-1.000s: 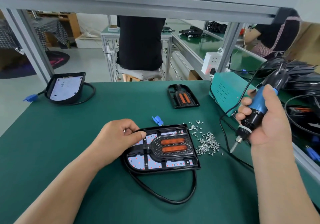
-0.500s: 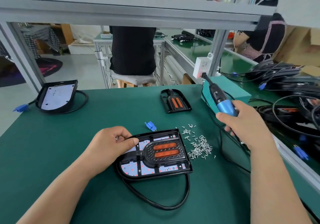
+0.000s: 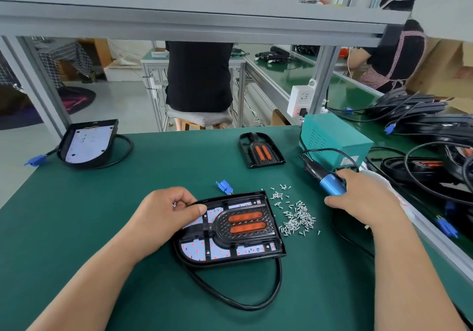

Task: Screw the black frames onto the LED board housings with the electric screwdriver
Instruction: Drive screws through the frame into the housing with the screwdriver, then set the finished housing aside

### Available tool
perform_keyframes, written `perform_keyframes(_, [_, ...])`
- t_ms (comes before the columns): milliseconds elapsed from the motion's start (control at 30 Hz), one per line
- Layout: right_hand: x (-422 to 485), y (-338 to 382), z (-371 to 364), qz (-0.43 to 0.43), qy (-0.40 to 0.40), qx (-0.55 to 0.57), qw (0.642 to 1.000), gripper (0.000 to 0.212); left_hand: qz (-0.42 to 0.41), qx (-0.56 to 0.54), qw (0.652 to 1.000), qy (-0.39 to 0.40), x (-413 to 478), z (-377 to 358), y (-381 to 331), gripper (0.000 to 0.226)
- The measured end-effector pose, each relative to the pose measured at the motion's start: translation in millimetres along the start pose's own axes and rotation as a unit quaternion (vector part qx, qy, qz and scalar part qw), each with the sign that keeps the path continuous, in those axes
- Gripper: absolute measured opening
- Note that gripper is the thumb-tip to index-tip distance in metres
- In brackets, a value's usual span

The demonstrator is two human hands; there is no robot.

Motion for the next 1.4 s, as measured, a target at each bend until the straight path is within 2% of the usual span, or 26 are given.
perform_keyframes(100, [-1.2,2.7,-0.3,-0.003,0.005,0.005,1.000,0.042,-0.001,-0.001,1.000,0.002,0.7,0.4,0.5,0.025])
perform_keyframes(267, [-1.7,4.9,1.9,-0.008,0.028,-0.013,0.999,0.048,0.001,-0.013,1.000,0.008,-0.5,0.3,-1.1,0.048])
perform_keyframes(433, [-6.4,2.2,10.2,-0.028,0.017,0.045,0.998,0.075,0.006,-0.012,1.000,0.012,-0.4,0.7,0.1,0.045])
perform_keyframes(533, [-9.5,3.2,16.0,-0.033,-0.001,0.076,0.997,0.078,0.009,-0.015,1.000,0.009,-0.5,1.5,-0.9,0.046])
perform_keyframes(667, [-12.6,9.6,27.7,-0.018,-0.043,0.096,0.994,0.066,0.009,-0.001,1.000,0.001,1.2,2.2,0.2,0.024])
perform_keyframes(733, [-15.0,16.3,40.4,-0.003,-0.114,0.099,0.989,0.054,0.010,-0.003,1.000,0.002,1.3,1.3,-0.2,0.020])
perform_keyframes(800, [-19.0,31.1,55.7,0.037,-0.209,0.137,0.967,0.039,0.007,-0.005,1.000,0.008,0.8,0.7,-2.1,0.019])
perform_keyframes(867, [-20.8,54.4,57.0,0.090,-0.235,0.229,0.940,0.023,0.001,-0.007,1.000,0.019,0.1,0.0,-3.6,0.016])
perform_keyframes(900, [-20.2,69.1,51.2,0.114,-0.212,0.275,0.931,0.017,-0.002,-0.008,1.000,0.026,-0.1,0.2,-4.1,0.015])
perform_keyframes(967, [-20.0,99.8,32.9,0.163,-0.145,0.297,0.930,0.009,-0.006,-0.008,0.999,0.035,-0.4,2.1,-3.5,0.014])
perform_keyframes(1133, [-18.8,139.2,-12.9,0.238,-0.001,0.210,0.948,0.003,-0.011,-0.017,0.999,0.024,2.9,16.2,2.6,0.014])
perform_keyframes(1233, [-21.5,153.0,-27.3,0.273,0.057,0.135,0.951,0.007,-0.014,-0.027,0.999,0.020,4.1,19.7,6.2,0.013])
perform_keyframes(1400, [-30.5,164.0,-39.7,0.301,0.100,0.062,0.946,0.031,-0.019,-0.035,0.999,0.005,6.3,22.3,5.9,0.012])
Point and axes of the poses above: each hand's wrist, its own x-axis towards the middle knuckle, its own z-axis out of the back of the hand, y = z × x, the point moved 8 cm from there along x, towards the middle knuckle, and after that the axes turned 9 degrees about z, right-handed, at the moved point
